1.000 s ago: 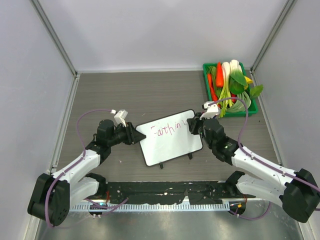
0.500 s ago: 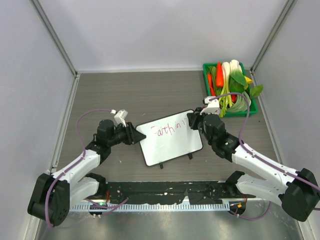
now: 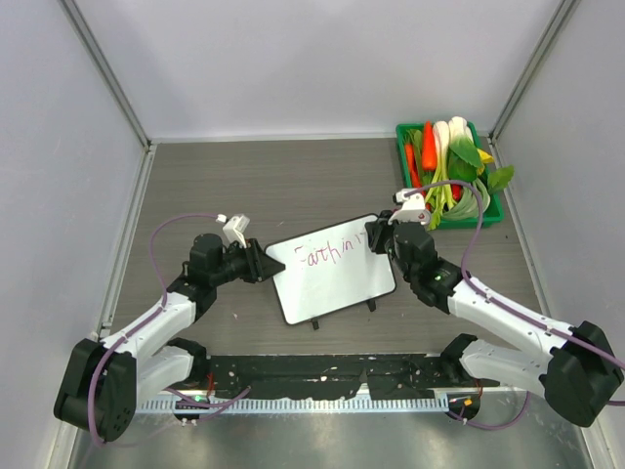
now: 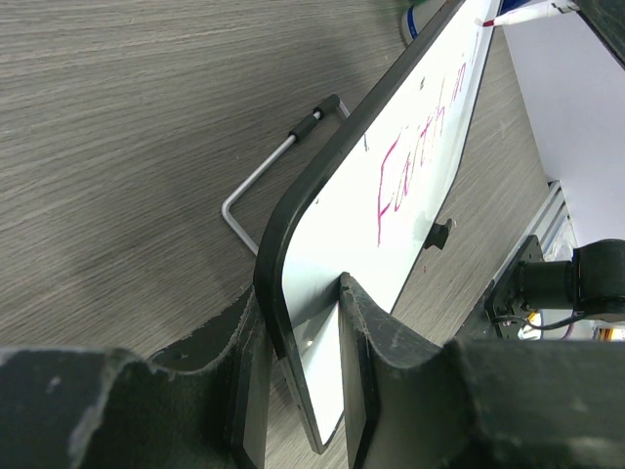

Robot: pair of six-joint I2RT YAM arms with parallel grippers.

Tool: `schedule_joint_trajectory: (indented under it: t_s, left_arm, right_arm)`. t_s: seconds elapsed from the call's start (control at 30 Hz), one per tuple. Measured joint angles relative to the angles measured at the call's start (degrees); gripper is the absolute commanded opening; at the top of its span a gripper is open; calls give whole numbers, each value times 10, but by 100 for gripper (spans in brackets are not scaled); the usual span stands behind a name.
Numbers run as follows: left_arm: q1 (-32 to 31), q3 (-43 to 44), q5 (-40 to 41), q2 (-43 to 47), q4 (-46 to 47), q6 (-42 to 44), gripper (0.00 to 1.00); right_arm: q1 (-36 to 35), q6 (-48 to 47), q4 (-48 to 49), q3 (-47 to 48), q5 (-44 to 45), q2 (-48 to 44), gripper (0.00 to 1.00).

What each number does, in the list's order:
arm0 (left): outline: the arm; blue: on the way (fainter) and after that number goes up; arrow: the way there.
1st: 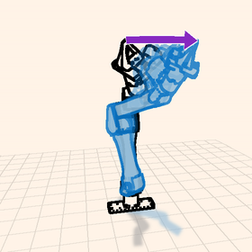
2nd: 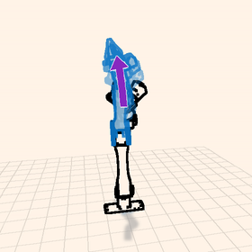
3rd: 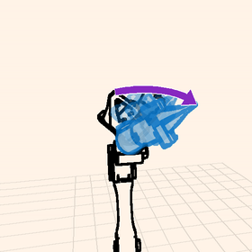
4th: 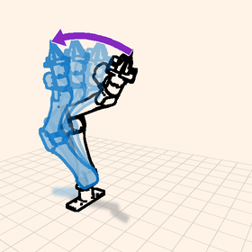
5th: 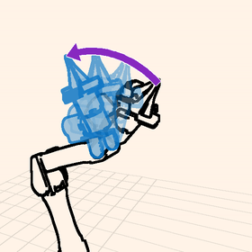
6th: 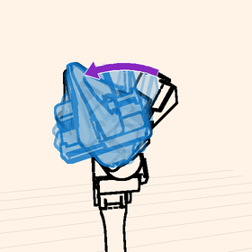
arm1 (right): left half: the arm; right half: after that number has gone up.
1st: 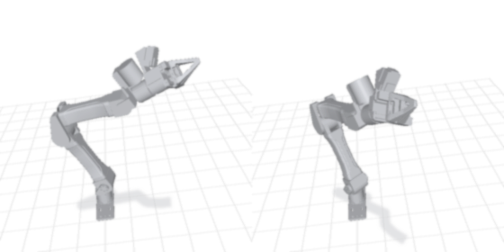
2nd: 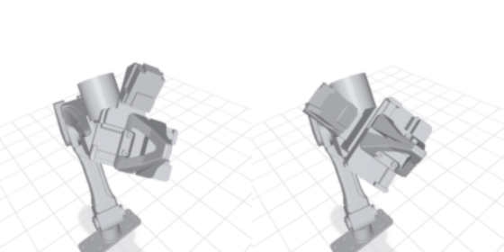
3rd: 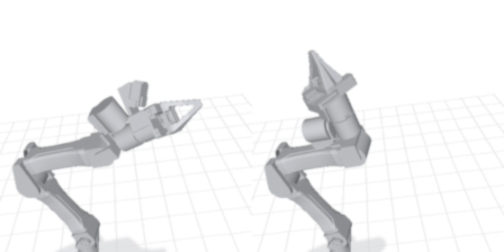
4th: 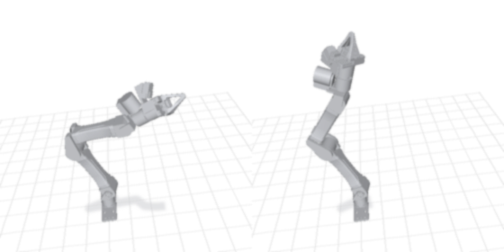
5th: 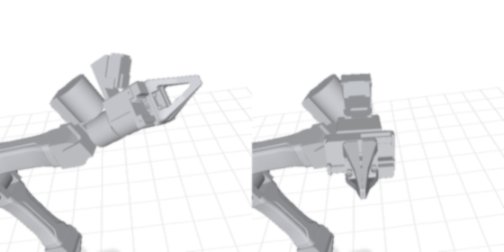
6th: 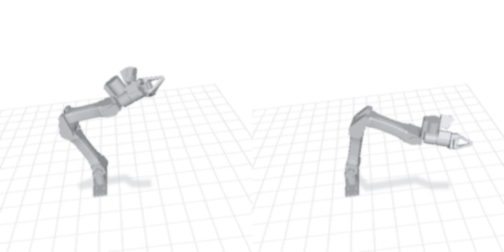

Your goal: Write a sentence on the whiteboard

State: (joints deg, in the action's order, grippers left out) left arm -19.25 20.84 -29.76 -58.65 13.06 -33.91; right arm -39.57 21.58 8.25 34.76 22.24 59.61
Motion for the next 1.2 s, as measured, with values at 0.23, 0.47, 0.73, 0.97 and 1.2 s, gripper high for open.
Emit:
schedule_joint_trajectory:
  t_s: [0.23,0.47,0.73,0.97,1.2]
  left_arm:
    - [0,0,0,0,0,0,0]
    - [0,0,0,0,0,0,0]
    - [0,0,0,0,0,0,0]
    - [0,0,0,0,0,0,0]
    - [0,0,-1,0,0,0,0]
  right_arm:
    - [1,8,3,-17,-12,-13,1]
    - [1,14,2,-34,-29,-26,1]
    - [1,22,-7,-49,-51,-42,1]
    - [1,27,-19,-55,-80,-50,1]
    - [1,30,-64,-53,-87,-96,1]
